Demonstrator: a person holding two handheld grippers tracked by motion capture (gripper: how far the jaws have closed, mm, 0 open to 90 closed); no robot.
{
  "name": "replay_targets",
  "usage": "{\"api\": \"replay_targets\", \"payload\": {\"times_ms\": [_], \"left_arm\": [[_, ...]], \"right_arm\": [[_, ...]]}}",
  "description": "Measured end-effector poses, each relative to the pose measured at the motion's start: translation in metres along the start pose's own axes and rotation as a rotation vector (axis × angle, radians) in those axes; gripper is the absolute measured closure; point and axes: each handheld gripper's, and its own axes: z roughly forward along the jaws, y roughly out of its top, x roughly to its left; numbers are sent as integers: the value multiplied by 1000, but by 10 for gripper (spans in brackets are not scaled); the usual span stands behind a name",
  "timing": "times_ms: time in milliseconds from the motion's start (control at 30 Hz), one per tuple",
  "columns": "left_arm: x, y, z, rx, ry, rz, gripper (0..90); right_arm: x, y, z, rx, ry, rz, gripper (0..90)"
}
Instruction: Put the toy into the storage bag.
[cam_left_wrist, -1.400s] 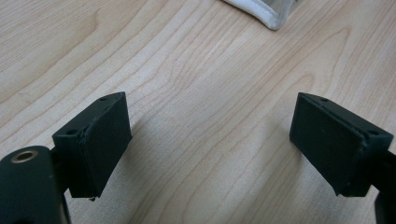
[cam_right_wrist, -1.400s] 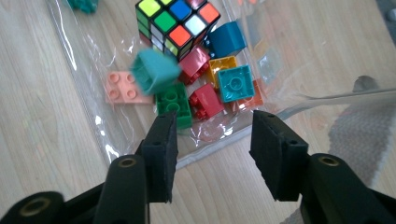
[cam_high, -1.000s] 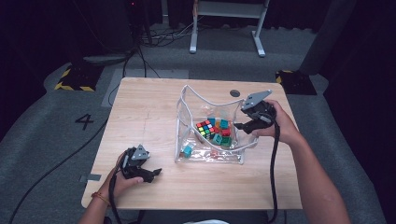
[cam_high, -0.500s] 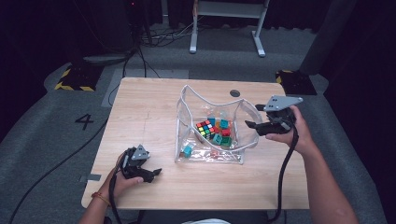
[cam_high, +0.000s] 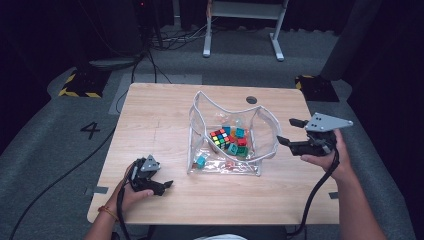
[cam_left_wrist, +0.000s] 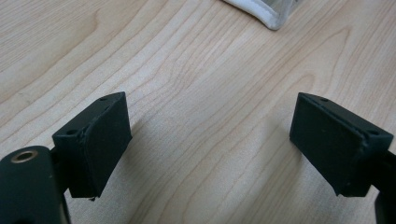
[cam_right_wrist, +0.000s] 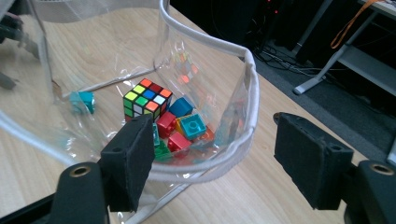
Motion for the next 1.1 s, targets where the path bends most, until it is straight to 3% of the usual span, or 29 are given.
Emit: {"api": "replay_targets", "payload": {"times_ms": [167,400,667,833,1100], "left_arm": [[0,1,1,3,-4,-5,121],[0,1,1,1,-3,-5,119],[1,1,1,2,-5,-1,118],[1,1,1,4,-1,0,117],[1,1,1,4,-5,-3,117]], "right_arm": [[3,-19,-12,-18,-11,35,291],[7,-54,-12,17,-23,45,288],[11,-93,4,121,-53,53,283],[13,-121,19,202,-47,61,279],[18,-154,29,259,-34,121,263]]}}
